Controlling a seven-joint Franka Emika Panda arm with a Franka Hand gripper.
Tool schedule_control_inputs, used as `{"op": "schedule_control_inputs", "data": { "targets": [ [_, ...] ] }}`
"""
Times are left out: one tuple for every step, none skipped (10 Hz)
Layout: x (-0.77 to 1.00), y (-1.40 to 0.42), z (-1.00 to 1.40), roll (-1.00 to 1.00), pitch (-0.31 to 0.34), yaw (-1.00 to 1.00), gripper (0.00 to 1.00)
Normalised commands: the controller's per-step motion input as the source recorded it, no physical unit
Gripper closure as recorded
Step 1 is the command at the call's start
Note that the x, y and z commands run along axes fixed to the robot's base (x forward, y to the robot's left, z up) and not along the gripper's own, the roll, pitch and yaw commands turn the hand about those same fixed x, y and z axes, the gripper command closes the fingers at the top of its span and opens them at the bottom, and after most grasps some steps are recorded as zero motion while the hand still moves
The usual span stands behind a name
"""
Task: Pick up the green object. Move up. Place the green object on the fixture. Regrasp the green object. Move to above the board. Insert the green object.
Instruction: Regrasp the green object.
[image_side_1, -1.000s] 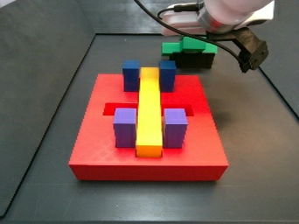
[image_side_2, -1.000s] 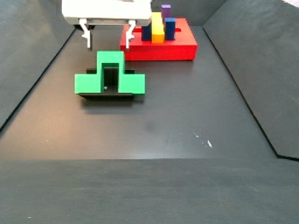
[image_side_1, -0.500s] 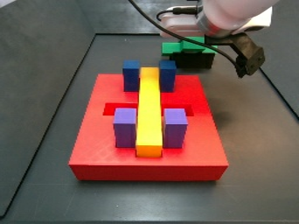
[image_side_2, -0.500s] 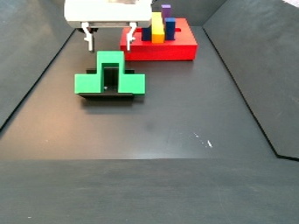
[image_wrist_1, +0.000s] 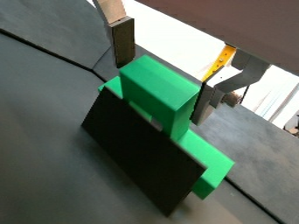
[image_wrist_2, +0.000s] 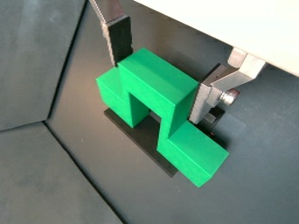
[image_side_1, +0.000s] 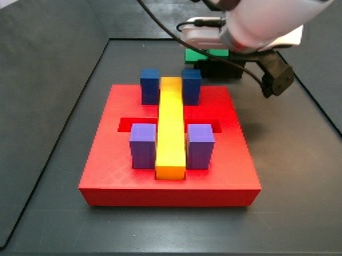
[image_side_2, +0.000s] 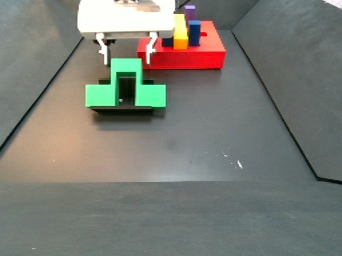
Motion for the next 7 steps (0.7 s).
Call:
{"op": "schedule_control_inputs", "data": {
  "targets": [
    [0.06, 0.0, -0.17, 0.23, 0.157, 0.0, 0.0],
    [0.08, 0.02, -0.13, 0.21, 0.157, 0.0, 0.0],
    [0.11, 0.04, -0.05, 0.16, 0.154, 0.0, 0.0],
    [0.11, 0.06, -0.02, 0.13, 0.16, 0.0, 0.0],
    [0.11, 0.05, -0.03, 0.13, 0.151, 0.0, 0.0],
    [0.12, 0.07, -0.03, 0.12, 0.16, 0.0, 0.0],
    [0.11, 0.06, -0.04, 0.12, 0.169, 0.0, 0.0]
  ]
}}
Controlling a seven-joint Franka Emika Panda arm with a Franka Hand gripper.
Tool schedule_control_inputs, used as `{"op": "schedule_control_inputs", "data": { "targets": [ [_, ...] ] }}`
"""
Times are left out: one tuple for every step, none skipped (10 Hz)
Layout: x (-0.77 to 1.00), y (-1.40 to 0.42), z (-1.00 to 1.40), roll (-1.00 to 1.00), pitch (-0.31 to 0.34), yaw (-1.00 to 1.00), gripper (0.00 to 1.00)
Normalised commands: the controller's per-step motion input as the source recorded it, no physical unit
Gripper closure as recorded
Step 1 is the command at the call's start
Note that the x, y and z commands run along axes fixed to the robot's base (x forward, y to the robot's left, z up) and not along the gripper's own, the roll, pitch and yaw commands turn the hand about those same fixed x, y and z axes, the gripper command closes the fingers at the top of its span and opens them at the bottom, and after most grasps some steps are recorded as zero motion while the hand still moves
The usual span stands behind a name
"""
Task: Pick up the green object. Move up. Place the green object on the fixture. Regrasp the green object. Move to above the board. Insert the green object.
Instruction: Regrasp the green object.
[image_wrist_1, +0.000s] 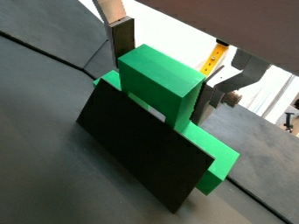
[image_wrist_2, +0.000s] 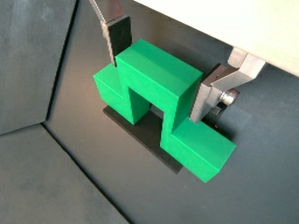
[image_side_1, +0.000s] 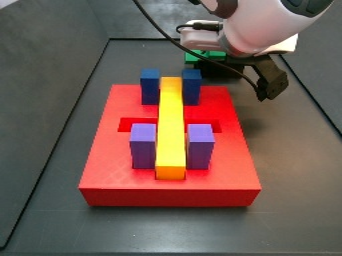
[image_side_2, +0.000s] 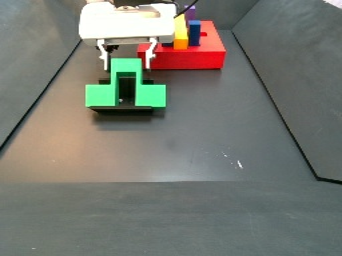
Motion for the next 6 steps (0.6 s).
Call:
{"op": "schedule_control_inputs", "data": {
  "targets": [
    [0.1, 0.05, -0.11, 0.17, 0.154, 0.0, 0.0],
    [0.12, 0.07, -0.12, 0.18, 0.154, 0.0, 0.0],
    [0.08, 0.03, -0.11, 0.12, 0.151, 0.0, 0.0],
    [0.0, 0.0, -0.04, 0.0, 0.091, 0.0, 0.0],
    [0.0, 0.0, 0.0, -0.01, 0.06, 0.0, 0.0],
    [0.0, 0.0, -0.03, -0.02, 0.071, 0.0, 0.0]
  ]
}}
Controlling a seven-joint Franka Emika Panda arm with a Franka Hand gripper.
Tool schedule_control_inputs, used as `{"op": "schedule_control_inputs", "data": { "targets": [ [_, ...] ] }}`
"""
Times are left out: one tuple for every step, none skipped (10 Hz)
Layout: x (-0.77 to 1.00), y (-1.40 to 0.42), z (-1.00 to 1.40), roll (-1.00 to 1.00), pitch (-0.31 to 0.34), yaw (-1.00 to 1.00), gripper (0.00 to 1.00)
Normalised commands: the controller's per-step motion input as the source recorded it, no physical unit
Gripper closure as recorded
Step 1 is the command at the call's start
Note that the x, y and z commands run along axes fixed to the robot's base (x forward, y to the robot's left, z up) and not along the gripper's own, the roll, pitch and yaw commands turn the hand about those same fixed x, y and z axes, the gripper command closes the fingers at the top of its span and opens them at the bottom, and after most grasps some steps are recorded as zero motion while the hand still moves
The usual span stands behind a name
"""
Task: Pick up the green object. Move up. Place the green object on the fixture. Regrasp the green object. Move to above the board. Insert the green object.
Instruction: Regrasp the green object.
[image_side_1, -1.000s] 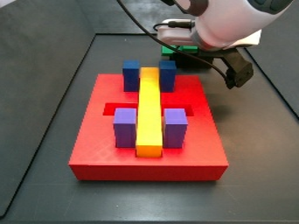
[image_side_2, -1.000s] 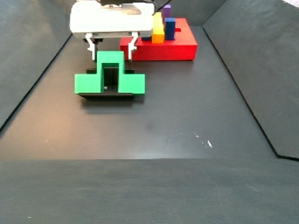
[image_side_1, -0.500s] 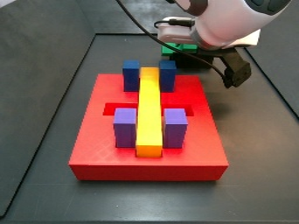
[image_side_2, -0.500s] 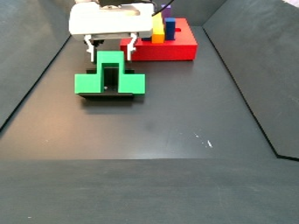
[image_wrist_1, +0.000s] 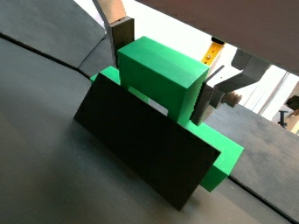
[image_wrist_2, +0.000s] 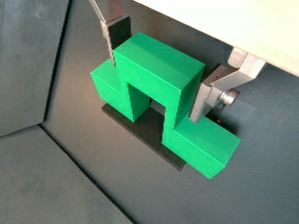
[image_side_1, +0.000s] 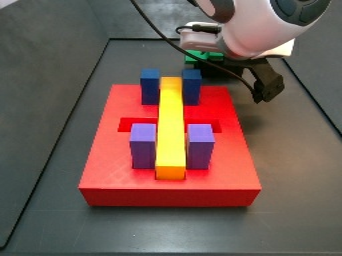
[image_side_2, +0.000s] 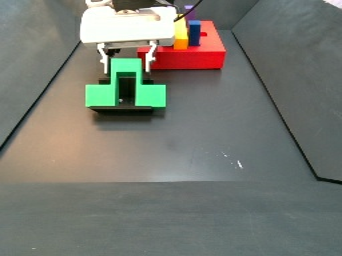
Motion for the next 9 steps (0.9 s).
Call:
{"op": "schedule_control_inputs", "data": {
  "targets": [
    [0.0, 0.0, -0.05, 0.0, 0.06, 0.0, 0.0],
    [0.0, 0.0, -0.06, 0.0, 0.071, 0.0, 0.0],
    [0.0, 0.01, -0.05, 0.01, 0.023, 0.0, 0.0],
    [0.0, 0.0, 0.0, 0.0, 0.0, 0.0, 1.0],
    [0.0, 0.0, 0.0, 0.0, 0.0, 0.0, 1.0],
    [0.0, 0.0, 0.0, 0.0, 0.0, 0.0, 1.0],
    [0.0, 0.0, 0.0, 0.0, 0.0, 0.0, 1.0],
    [0.0, 0.0, 0.0, 0.0, 0.0, 0.0, 1.0],
    [0.0, 0.0, 0.0, 0.0, 0.0, 0.0, 1.0]
  ]
}}
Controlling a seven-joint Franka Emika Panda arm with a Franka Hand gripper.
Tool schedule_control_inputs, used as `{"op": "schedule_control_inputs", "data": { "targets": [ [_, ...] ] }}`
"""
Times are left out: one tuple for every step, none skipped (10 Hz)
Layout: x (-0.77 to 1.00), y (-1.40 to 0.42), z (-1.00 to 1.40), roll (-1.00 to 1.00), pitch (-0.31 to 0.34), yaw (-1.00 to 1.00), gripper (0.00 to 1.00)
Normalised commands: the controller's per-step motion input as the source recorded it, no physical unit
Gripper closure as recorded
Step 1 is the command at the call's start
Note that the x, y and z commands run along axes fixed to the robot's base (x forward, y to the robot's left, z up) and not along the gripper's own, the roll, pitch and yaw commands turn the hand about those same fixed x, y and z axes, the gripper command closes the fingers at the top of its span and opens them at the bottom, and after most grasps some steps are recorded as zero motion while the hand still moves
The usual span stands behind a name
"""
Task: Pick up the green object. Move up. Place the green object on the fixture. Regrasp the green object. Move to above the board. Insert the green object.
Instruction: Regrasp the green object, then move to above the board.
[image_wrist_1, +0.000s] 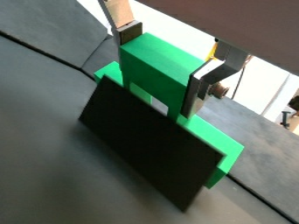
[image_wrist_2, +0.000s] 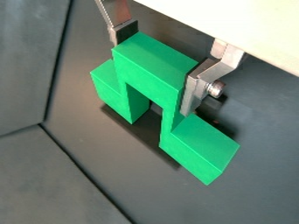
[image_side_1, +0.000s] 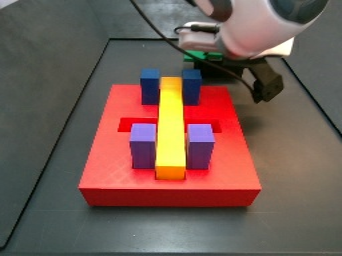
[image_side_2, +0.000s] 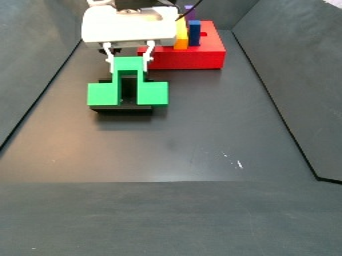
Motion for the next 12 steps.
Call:
{"op": "schedule_control_inputs", "data": {
  "targets": [
    [0.0, 0.0, 0.0, 0.0, 0.0, 0.0, 1.0],
    [0.0, 0.0, 0.0, 0.0, 0.0, 0.0, 1.0],
    [0.0, 0.0, 0.0, 0.0, 0.0, 0.0, 1.0],
    [0.0, 0.0, 0.0, 0.0, 0.0, 0.0, 1.0],
    [0.0, 0.0, 0.0, 0.0, 0.0, 0.0, 1.0],
    [0.0, 0.0, 0.0, 0.0, 0.0, 0.0, 1.0],
    [0.0, 0.0, 0.0, 0.0, 0.0, 0.0, 1.0],
    [0.0, 0.0, 0.0, 0.0, 0.0, 0.0, 1.0],
    [0.0, 0.0, 0.0, 0.0, 0.0, 0.0, 1.0],
    [0.0, 0.0, 0.0, 0.0, 0.0, 0.0, 1.0],
    [0.0, 0.0, 1.4, 0.0, 0.0, 0.0, 1.0],
    [-0.01, -0.01, 1.4, -0.03, 0.034, 0.0, 1.0]
  ]
}}
